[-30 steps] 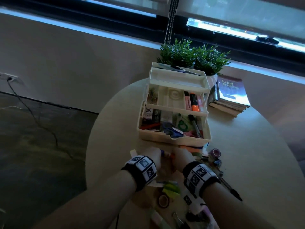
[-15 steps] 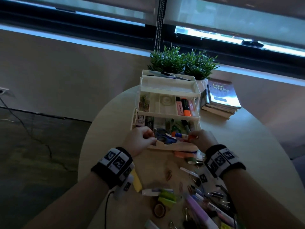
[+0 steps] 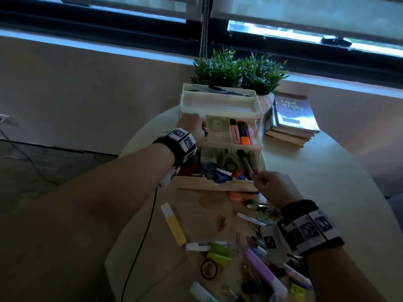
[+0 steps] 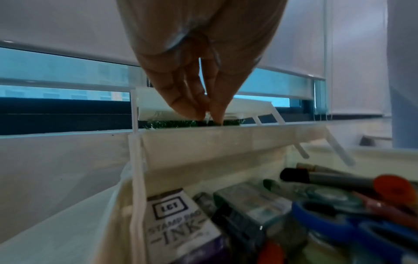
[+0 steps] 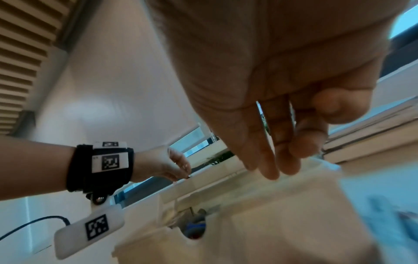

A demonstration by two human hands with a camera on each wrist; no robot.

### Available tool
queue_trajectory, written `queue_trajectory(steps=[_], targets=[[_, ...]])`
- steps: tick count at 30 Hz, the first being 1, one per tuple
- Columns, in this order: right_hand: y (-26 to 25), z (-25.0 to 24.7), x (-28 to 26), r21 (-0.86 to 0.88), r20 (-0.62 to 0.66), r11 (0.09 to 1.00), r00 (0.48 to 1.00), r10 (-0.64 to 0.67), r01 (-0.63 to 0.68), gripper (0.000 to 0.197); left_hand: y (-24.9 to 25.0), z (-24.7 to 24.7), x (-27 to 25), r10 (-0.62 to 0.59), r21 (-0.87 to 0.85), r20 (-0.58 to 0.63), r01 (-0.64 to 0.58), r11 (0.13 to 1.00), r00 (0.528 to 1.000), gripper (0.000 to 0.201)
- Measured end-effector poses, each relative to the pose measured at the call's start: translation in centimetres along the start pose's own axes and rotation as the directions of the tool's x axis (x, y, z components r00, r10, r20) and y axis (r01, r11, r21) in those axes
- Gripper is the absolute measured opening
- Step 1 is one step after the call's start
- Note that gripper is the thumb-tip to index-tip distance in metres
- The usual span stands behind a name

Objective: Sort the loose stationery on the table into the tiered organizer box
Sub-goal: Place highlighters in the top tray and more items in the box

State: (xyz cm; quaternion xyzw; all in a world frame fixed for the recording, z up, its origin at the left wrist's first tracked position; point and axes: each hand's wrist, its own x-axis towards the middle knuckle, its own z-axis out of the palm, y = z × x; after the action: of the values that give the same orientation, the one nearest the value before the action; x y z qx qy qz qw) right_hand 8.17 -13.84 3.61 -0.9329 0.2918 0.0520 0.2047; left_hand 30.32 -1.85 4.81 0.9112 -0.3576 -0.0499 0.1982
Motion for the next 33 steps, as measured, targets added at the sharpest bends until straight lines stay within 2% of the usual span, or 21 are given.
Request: queue_trajectory(steps=[2,5,7,9,11,14,16,18,19,21,23,28,29,31,33], targets=[[1.9,0.8,-1.2,-0.011,0.029,0.999,0.998,0.051,-0.05,0.018,-0.2,0.6,0.0,-0.003,0.106,0.102,-0.008,0.994,0.995,0.024],[4.1,2.1,-2.7,-0.064,0.097,0.991,0.988,0.122,-0.116,0.02,-0.4,1.3,-0.1,-0.017,0.32,0.139,-0.028,0.947,0.99,0.03],[4.9,2.8,-3.4,-0.114,0.133,0.983,0.979,0.157,-0.142,0.022,-0.5,1.7,0.0,-0.085,0.424,0.197,-0.006,0.906,0.977,0.039],[5.1,3.4,-4.0,-0.134,0.177,0.981,0.97,0.166,-0.143,0.019,-0.5,1.9,0.0,-0.159,0.445,0.266,0.025,0.895,0.951,0.044],[4.9,4.0,-4.2,-0.156,0.207,0.981,0.967,0.147,-0.116,0.014,-0.2,1.6,-0.2,-0.184,0.397,0.292,0.056,0.916,0.939,0.043],[4.9,5.5,-4.0,-0.193,0.216,0.978,0.969,0.122,-0.08,0.024,0.0,0.8,-1.0,-0.156,0.272,0.269,0.081,0.959,0.95,0.047],[4.9,6.2,-3.9,-0.217,0.223,0.973,0.966,0.134,-0.085,0.023,-0.1,0.3,-2.1,-0.07,0.176,0.17,0.04,0.984,0.983,0.055],[4.9,6.7,-3.9,-0.229,0.239,0.97,0.961,0.139,-0.083,0.02,0.1,0.0,-4.1,0.047,0.03,0.081,-0.05,0.998,0.996,0.045],[4.9,6.8,-3.9,-0.234,0.245,0.969,0.96,0.136,-0.078,0.02,0.2,-0.1,-5.5,0.101,-0.045,0.09,-0.097,0.994,0.991,0.036],[4.8,7.0,-3.9,-0.234,0.243,0.97,0.962,0.128,-0.07,0.021,0.1,0.4,-8.5,0.175,-0.134,0.202,-0.15,0.98,0.964,0.025],[4.7,7.2,-4.0,-0.233,0.227,0.97,0.965,0.13,-0.076,0.024,-0.2,1.3,-11.4,0.205,-0.136,0.342,-0.168,0.976,0.917,0.02],[4.7,7.5,-4.4,-0.226,0.185,0.973,0.978,0.093,-0.05,0.025,0.2,5.1,-15.9,0.164,-0.064,0.633,-0.16,0.985,0.757,0.019],[4.9,7.6,-4.5,-0.226,0.166,0.973,0.983,0.08,-0.042,0.024,0.2,5.8,-16.4,0.143,-0.036,0.658,-0.158,0.987,0.739,0.017],[5.4,7.9,-4.7,-0.234,0.1,0.972,0.993,0.059,-0.034,0.022,0.0,6.7,-17.6,0.093,0.012,0.674,-0.137,0.99,0.733,0.016],[5.7,8.1,-5.0,-0.235,0.042,0.971,0.998,0.055,-0.043,0.026,-0.3,7.5,-18.7,0.087,0.03,0.674,-0.144,0.989,0.733,0.032]])
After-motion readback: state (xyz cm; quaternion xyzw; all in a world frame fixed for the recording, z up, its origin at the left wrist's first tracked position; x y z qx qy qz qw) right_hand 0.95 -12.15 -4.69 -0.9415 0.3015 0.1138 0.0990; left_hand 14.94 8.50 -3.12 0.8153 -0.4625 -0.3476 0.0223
